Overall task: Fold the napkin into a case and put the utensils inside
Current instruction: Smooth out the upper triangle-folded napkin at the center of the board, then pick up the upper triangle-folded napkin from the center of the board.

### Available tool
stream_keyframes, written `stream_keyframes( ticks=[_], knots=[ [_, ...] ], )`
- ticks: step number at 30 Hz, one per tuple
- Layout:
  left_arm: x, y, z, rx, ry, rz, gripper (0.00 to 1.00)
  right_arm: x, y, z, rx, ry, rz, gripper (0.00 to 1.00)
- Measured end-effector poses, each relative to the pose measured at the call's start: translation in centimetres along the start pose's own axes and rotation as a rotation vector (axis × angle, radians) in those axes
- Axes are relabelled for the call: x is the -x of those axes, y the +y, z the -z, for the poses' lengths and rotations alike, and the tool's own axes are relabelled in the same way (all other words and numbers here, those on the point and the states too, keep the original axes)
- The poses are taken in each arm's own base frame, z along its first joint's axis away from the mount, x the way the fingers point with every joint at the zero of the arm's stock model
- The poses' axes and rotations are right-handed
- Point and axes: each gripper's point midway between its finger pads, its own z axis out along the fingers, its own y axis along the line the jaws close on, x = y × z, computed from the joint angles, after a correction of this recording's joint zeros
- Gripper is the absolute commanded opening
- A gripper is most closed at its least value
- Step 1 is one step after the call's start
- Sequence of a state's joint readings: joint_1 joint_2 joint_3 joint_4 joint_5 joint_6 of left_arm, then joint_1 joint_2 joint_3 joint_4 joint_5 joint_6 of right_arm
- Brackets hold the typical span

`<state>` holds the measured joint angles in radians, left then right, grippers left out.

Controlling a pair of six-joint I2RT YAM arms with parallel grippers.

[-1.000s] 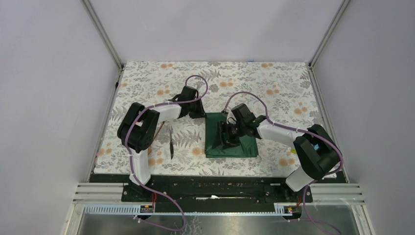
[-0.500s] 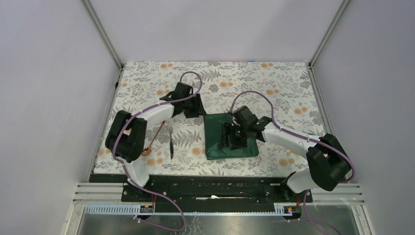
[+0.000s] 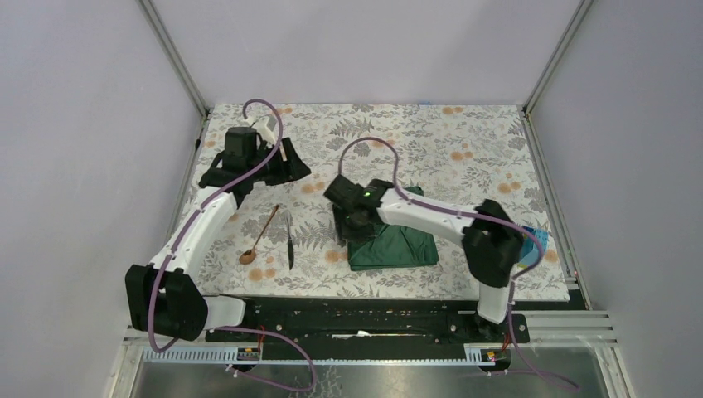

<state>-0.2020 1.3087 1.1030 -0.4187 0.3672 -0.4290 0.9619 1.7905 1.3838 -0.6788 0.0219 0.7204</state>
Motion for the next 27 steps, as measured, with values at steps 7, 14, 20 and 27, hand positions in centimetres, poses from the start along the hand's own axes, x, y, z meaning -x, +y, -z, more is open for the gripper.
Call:
stream_keyframes(
  ticks=[7, 14, 20, 27],
  knots=[
    [-2.2, 4.8, 0.7, 0.092, 0.034, 0.046, 0.66, -0.6, 1.6, -3.2, -0.203, 0.060, 0.095, 0.44],
    [-3.3, 5.8, 0.9, 0.092, 0.063, 0.084, 0.66, -1.4, 2.0, -3.9, -0.275, 0.105, 0.138, 0.48],
    [-3.1, 5.0, 1.2, 0.057, 0.057, 0.079, 0.65, -2.1, 1.3, -3.3, -0.331, 0.133, 0.157, 0.48],
    [-3.2, 4.6, 1.3, 0.031, 0.065, 0.080, 0.65, -2.6, 1.1, -3.7, -0.358, 0.151, 0.175, 0.39]
  ],
)
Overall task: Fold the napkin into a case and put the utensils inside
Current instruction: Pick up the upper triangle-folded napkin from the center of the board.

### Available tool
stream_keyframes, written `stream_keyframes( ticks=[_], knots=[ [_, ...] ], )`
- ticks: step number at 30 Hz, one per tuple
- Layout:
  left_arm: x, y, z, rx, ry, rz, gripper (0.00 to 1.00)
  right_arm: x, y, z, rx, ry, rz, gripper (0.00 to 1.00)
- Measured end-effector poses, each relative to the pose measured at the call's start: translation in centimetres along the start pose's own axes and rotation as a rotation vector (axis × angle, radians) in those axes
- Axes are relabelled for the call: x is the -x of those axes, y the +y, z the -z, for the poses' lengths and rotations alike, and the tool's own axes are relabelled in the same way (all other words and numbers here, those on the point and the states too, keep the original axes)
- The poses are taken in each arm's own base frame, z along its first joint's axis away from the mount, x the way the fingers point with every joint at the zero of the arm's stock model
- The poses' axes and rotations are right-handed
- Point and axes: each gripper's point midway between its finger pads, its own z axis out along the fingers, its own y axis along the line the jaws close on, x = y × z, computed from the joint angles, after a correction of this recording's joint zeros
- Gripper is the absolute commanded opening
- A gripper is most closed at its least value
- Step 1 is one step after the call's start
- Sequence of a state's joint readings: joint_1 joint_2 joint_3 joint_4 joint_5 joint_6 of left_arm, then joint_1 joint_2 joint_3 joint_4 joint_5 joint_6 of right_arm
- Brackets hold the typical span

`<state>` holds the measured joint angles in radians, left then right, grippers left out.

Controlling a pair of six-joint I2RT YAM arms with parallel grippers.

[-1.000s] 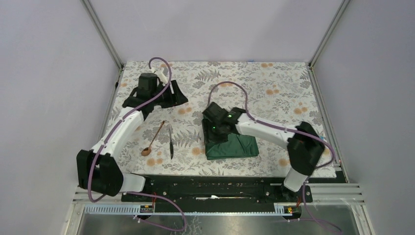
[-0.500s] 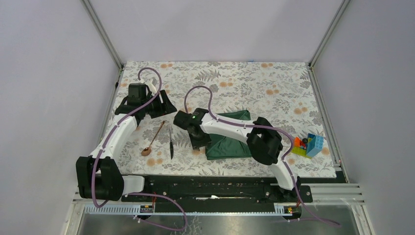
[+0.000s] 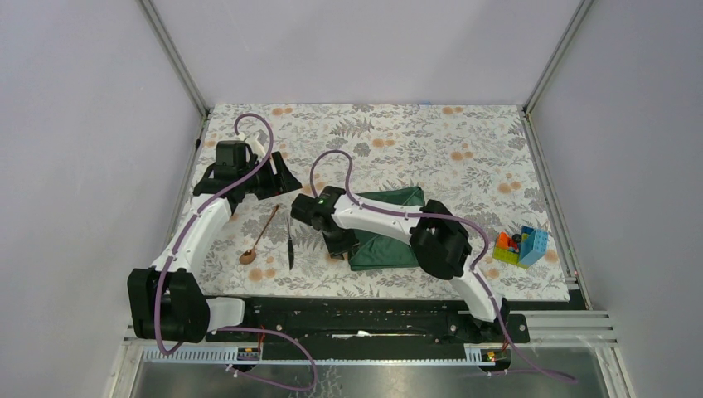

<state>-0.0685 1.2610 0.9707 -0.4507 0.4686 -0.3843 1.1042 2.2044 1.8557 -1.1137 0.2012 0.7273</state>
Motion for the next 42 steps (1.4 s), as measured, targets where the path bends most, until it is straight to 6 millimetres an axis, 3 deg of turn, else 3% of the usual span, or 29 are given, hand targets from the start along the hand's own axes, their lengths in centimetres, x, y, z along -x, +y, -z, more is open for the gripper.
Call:
stream_keyframes(
  ticks=[10, 20, 32, 34, 40, 42],
  knots=[
    [0.0, -0.1, 0.0, -0.006, 0.002, 0.000, 0.64, -0.2, -0.1, -2.0, -0.042, 0.020, 0.027, 0.35],
    [0.0, -0.1, 0.0, -0.006, 0.002, 0.000, 0.64, -0.7, -0.3, -3.5, -0.048, 0.024, 0.046, 0.37],
    [-0.3, 0.1, -0.1, -0.002, 0.007, 0.003, 0.64, -0.7, -0.6, -3.8, -0.013, -0.021, 0.077, 0.42],
    [-0.3, 0.1, -0.1, 0.000, 0.006, 0.002, 0.64, -0.7, -0.6, -3.9, -0.002, -0.031, 0.082, 0.35],
    [-0.3, 0.4, -0.1, 0.010, 0.007, 0.002, 0.64, -0.7, -0.6, -4.0, 0.031, -0.045, 0.100, 0.01],
    [-0.4, 0.5, -0.2, 0.012, 0.011, 0.004, 0.64, -0.6, -0.8, -4.0, 0.031, -0.046, 0.107, 0.00]
  ],
)
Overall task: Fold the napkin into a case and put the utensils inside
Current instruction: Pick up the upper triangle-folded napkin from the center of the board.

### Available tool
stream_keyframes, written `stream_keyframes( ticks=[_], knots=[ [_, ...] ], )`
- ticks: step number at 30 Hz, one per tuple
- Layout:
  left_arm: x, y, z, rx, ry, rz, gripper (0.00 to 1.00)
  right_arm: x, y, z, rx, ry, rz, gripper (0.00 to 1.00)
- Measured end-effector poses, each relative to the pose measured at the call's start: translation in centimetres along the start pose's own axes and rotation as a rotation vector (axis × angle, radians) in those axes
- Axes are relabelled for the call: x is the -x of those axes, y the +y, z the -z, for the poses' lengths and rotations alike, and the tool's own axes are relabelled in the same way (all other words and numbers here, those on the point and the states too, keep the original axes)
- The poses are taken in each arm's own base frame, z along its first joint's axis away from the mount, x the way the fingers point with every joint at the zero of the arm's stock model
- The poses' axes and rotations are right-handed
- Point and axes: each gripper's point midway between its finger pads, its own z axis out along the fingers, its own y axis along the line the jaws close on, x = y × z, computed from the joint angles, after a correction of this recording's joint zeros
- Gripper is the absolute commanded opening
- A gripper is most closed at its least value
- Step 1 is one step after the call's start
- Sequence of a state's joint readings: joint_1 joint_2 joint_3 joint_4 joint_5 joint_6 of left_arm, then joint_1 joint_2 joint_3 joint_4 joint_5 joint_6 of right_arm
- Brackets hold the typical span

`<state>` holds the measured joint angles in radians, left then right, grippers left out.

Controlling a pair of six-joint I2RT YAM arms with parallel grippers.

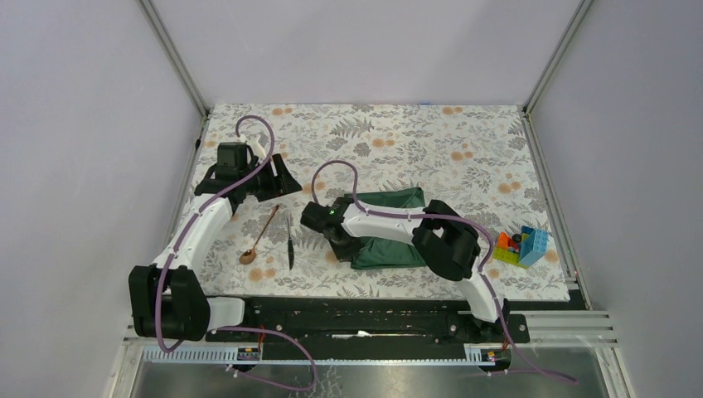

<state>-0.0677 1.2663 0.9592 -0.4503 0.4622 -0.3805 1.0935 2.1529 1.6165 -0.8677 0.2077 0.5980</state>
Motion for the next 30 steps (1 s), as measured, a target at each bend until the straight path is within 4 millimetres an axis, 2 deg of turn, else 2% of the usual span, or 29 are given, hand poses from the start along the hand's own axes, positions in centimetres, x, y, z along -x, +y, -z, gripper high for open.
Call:
stream_keyframes(
  ticks=[6, 11, 16, 20, 23, 26, 30],
  knots=[
    [-0.5, 0.5, -0.8, 0.006, 0.029, 0.015, 0.65, 0.0, 0.0, 0.2, 0.030, -0.020, 0.020, 0.00],
    [-1.4, 0.2, -2.1, -0.054, 0.070, 0.064, 0.70, 0.0, -0.1, 0.4, 0.111, -0.062, 0.004, 0.00],
    [-3.7, -0.6, -4.3, -0.190, 0.120, 0.240, 0.75, -1.2, -1.2, 1.0, 0.216, -0.092, -0.036, 0.00],
    [-7.0, -0.7, -6.1, -0.258, 0.150, 0.454, 0.77, -1.3, -1.7, 2.7, 0.292, -0.147, -0.052, 0.00],
    [-8.8, -1.9, -7.4, -0.288, 0.176, 0.553, 0.77, -0.7, -1.8, 4.4, 0.348, -0.208, -0.060, 0.00],
    [-9.1, -3.6, -8.6, -0.325, 0.168, 0.591, 0.83, -0.4, -2.2, 5.6, 0.393, -0.245, -0.067, 0.00],
    [-10.2, -4.9, -10.4, -0.306, 0.173, 0.633, 0.83, -0.2, -3.0, 6.2, 0.426, -0.264, -0.080, 0.00]
  ],
)
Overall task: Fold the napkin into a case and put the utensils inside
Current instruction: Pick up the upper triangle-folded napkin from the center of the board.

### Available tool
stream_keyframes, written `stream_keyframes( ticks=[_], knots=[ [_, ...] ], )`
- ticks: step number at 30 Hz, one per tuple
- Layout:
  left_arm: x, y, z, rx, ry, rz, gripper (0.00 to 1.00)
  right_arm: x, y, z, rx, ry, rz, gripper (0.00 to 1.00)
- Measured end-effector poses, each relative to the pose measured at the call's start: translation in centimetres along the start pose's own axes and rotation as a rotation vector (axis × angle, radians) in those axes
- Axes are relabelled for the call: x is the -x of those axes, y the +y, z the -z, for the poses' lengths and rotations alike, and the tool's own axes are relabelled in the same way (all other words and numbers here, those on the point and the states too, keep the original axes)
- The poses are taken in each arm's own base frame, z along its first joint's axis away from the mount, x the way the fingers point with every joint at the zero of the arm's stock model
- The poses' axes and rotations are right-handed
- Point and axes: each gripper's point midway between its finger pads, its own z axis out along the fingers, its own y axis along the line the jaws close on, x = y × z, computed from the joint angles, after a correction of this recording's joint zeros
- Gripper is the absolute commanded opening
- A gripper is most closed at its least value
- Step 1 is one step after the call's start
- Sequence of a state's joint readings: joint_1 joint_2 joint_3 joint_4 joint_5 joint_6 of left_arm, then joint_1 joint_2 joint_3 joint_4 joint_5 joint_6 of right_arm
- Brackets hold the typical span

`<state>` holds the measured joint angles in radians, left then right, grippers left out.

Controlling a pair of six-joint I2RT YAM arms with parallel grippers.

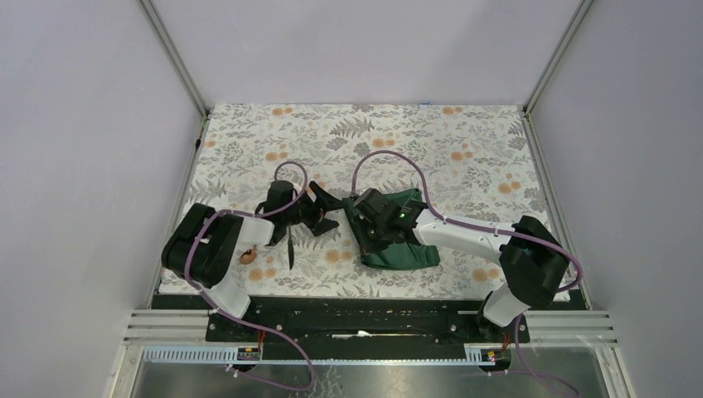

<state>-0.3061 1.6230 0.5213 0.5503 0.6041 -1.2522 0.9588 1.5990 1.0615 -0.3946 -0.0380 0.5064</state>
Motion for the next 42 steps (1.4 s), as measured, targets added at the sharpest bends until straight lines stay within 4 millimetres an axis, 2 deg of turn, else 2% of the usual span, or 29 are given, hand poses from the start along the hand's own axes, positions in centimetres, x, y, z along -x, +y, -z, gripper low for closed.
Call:
stream_keyframes(
  ticks=[5, 7, 12, 16, 21, 24, 25, 29, 31, 33, 36, 39, 42],
  knots=[
    [0.0, 1.4, -2.3, 0.081, -0.036, 0.038, 0.84, -0.7, -0.4, -0.3, 0.020, 0.014, -0.006, 0.00],
    [0.0, 1.3, -2.8, 0.085, -0.052, 0.038, 0.81, -0.8, -0.5, -0.4, 0.025, 0.015, -0.004, 0.00],
    [0.9, 0.8, -4.6, 0.069, -0.074, 0.034, 0.63, -0.9, -0.4, -0.3, 0.036, 0.011, 0.001, 0.00],
    [1.3, 1.2, -5.2, 0.071, -0.086, 0.039, 0.46, -0.9, -0.3, -0.1, 0.046, 0.009, 0.007, 0.00],
    [1.8, 1.9, -5.5, 0.100, -0.107, 0.022, 0.38, -0.8, -0.2, -0.1, 0.054, 0.006, 0.010, 0.00],
    [2.3, 1.9, -5.9, 0.107, -0.116, 0.005, 0.29, -0.9, -0.2, -0.2, 0.056, 0.008, 0.011, 0.00],
    [2.5, 1.9, -6.1, 0.108, -0.118, 0.001, 0.26, -0.9, -0.2, -0.2, 0.057, 0.007, 0.011, 0.00],
    [2.8, 2.2, -6.5, 0.120, -0.118, -0.015, 0.00, -0.9, -0.2, -0.1, 0.060, 0.003, 0.016, 0.00],
    [2.9, 2.2, -6.5, 0.127, -0.121, -0.027, 0.00, -0.9, 0.1, -0.1, 0.075, 0.007, 0.022, 0.00],
    [3.1, 2.3, -6.3, 0.150, -0.122, -0.048, 0.00, -0.8, 0.5, -0.1, 0.098, 0.005, 0.028, 0.00],
    [3.8, 1.2, -5.0, 0.167, -0.137, -0.080, 0.00, -0.4, 1.5, 0.1, 0.156, -0.001, 0.040, 0.00],
    [5.1, -1.4, -2.6, 0.159, -0.178, -0.126, 0.00, 0.3, 3.1, 0.4, 0.223, -0.013, 0.055, 0.00],
    [6.5, -5.5, 0.7, 0.157, -0.259, -0.210, 0.00, 2.5, 6.4, 1.4, 0.339, -0.048, 0.079, 0.00]
  ],
)
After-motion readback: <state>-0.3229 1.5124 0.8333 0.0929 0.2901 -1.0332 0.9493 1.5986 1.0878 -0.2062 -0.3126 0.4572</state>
